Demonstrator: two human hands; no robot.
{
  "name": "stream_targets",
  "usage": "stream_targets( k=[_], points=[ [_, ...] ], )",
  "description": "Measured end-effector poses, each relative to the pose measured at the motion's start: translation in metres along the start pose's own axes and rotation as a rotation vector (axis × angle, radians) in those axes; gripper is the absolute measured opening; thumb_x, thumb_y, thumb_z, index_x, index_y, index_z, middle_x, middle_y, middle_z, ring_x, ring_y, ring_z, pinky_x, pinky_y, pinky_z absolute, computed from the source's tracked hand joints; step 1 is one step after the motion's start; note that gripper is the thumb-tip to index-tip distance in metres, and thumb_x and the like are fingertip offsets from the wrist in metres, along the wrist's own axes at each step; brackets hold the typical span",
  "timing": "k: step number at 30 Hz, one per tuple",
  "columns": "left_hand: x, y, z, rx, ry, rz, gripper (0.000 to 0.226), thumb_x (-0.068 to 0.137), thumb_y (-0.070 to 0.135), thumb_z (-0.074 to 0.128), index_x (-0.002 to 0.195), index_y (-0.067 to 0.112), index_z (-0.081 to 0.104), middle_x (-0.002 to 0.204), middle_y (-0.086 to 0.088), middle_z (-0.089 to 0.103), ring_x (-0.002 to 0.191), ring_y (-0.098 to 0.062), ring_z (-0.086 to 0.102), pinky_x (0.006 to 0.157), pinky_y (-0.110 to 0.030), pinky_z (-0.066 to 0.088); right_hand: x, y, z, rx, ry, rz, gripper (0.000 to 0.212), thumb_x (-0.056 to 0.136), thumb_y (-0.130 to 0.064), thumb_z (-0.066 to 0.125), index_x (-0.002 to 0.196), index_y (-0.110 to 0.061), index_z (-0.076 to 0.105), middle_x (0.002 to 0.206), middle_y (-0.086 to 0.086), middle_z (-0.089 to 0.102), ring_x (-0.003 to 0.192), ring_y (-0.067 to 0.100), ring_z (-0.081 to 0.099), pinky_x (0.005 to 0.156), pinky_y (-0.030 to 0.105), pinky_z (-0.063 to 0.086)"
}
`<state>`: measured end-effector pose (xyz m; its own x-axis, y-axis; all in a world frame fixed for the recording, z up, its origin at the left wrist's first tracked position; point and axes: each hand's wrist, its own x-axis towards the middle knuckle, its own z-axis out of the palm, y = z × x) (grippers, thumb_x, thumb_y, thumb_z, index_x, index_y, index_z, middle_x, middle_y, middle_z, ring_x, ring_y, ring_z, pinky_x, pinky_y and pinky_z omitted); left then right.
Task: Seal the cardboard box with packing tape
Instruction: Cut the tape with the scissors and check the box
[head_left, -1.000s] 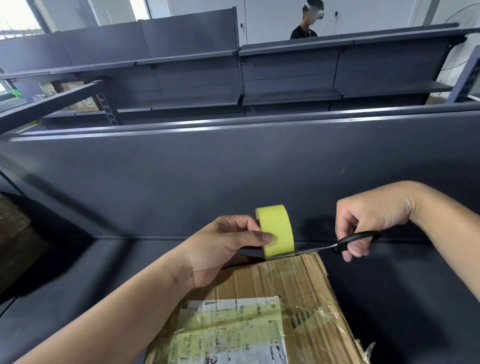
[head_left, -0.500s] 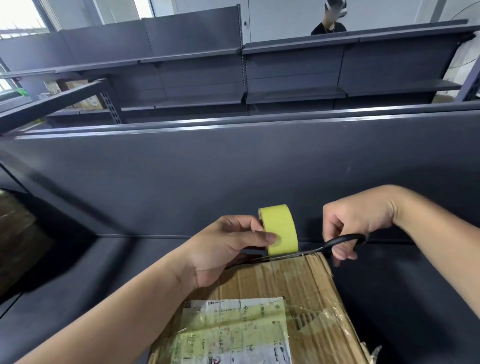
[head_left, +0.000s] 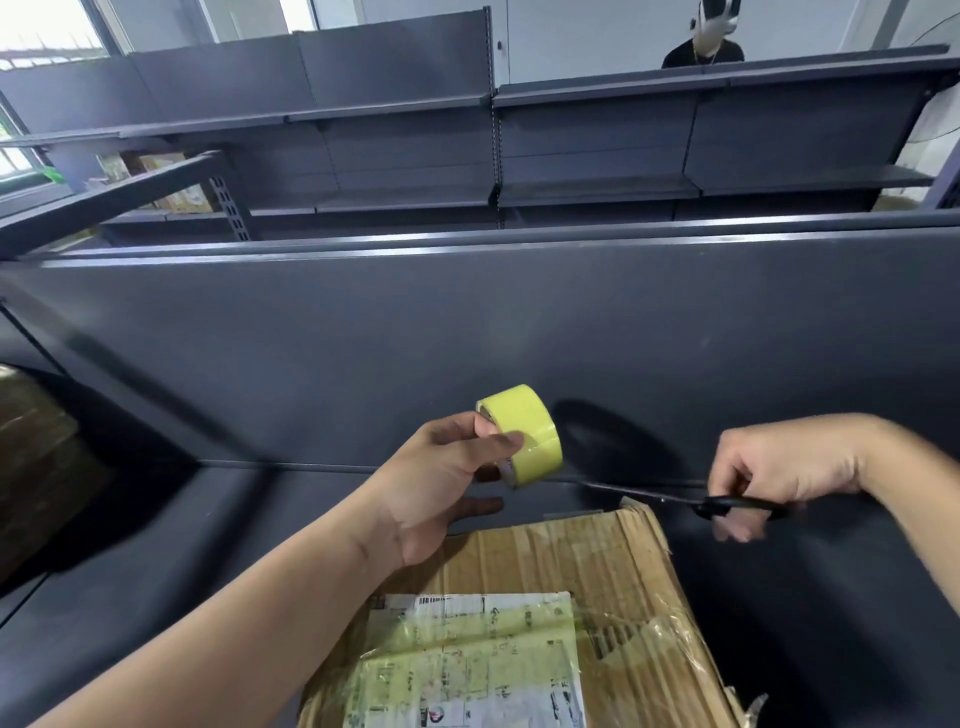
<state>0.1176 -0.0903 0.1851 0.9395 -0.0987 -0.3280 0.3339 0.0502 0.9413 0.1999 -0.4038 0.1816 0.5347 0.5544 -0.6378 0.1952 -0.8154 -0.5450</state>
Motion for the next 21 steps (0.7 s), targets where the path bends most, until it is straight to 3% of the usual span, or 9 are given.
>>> stream_targets(
  k=[2,4,7,10,12,16,19,21],
  points=[
    [0.002,-0.002,0.0,0.032,0.041,0.002,0.03,0.093,0.015,0.073,0.071,0.021,0.054,0.088,-0.003,0.065,0.085,-0.021,0.06,0.083,-0.041,0.047,0.015,0.012,0.022,-0.065,0.154,0.124,0.038,0.062,-0.048,0.088,0.07,-0.014,0.076,0.052,-0.006,0.052,0.048,0.008,0.039,0.046,0.023,0.028],
    [0.005,-0.003,0.0,0.083,0.053,0.008,0.029,0.092,0.016,0.075,0.073,0.021,0.054,0.086,0.001,0.064,0.083,-0.018,0.059,0.083,-0.04,0.047,0.039,0.018,0.046,-0.097,0.336,0.183,0.049,0.053,-0.057,0.086,0.07,-0.013,0.072,0.049,-0.005,0.049,0.047,0.009,0.035,0.046,0.025,0.027],
    [0.009,-0.001,-0.001,0.187,0.045,0.038,0.028,0.091,0.015,0.076,0.074,0.02,0.055,0.086,-0.001,0.061,0.083,-0.019,0.056,0.082,-0.039,0.045,0.07,0.025,0.067,-0.106,0.473,0.231,0.057,0.032,-0.062,0.069,0.069,-0.018,0.069,0.067,-0.004,0.072,0.059,0.011,0.061,0.055,0.026,0.048],
    [0.014,0.003,-0.006,0.427,0.067,0.129,0.029,0.091,0.016,0.077,0.07,0.016,0.057,0.07,0.001,0.058,0.069,-0.014,0.054,0.075,-0.031,0.043,0.082,0.021,0.074,-0.06,0.529,0.231,0.032,0.051,-0.039,0.078,0.058,-0.015,0.057,0.06,-0.003,0.064,0.056,0.013,0.056,0.049,0.028,0.042],
    [0.015,0.006,-0.013,0.635,0.069,0.209,0.03,0.089,0.019,0.078,0.068,0.014,0.058,0.061,0.006,0.056,0.059,-0.01,0.049,0.066,-0.028,0.039,0.088,0.02,0.079,-0.048,0.574,0.209,0.035,0.06,-0.028,0.082,0.054,-0.011,0.051,0.051,-0.002,0.056,0.049,0.01,0.048,0.041,0.026,0.034],
    [0.022,0.014,-0.044,0.903,0.077,0.269,0.028,0.081,0.027,0.079,0.069,0.011,0.06,0.06,0.007,0.053,0.06,-0.014,0.045,0.062,-0.03,0.037,0.091,0.017,0.083,-0.082,0.61,0.233,0.039,0.071,-0.02,0.08,0.047,-0.011,0.051,0.041,-0.004,0.048,0.041,0.007,0.04,0.033,0.016,0.026],
    [0.032,0.011,-0.069,1.164,0.128,0.2,0.027,0.088,0.026,0.077,0.072,0.018,0.057,0.067,0.006,0.052,0.062,-0.014,0.047,0.059,-0.027,0.036,0.091,0.013,0.081,-0.159,0.607,0.268,0.038,0.078,-0.016,0.073,0.049,-0.011,0.048,0.038,-0.004,0.047,0.043,0.005,0.044,0.038,0.021,0.028],
    [0.041,0.0,-0.083,1.356,0.156,0.158,0.023,0.092,0.027,0.073,0.075,0.022,0.057,0.08,0.005,0.057,0.076,-0.017,0.055,0.063,-0.025,0.04,0.09,0.01,0.081,-0.226,0.599,0.274,0.038,0.077,-0.02,0.076,0.054,-0.014,0.046,0.046,-0.004,0.047,0.044,0.006,0.043,0.04,0.022,0.028]
  ],
)
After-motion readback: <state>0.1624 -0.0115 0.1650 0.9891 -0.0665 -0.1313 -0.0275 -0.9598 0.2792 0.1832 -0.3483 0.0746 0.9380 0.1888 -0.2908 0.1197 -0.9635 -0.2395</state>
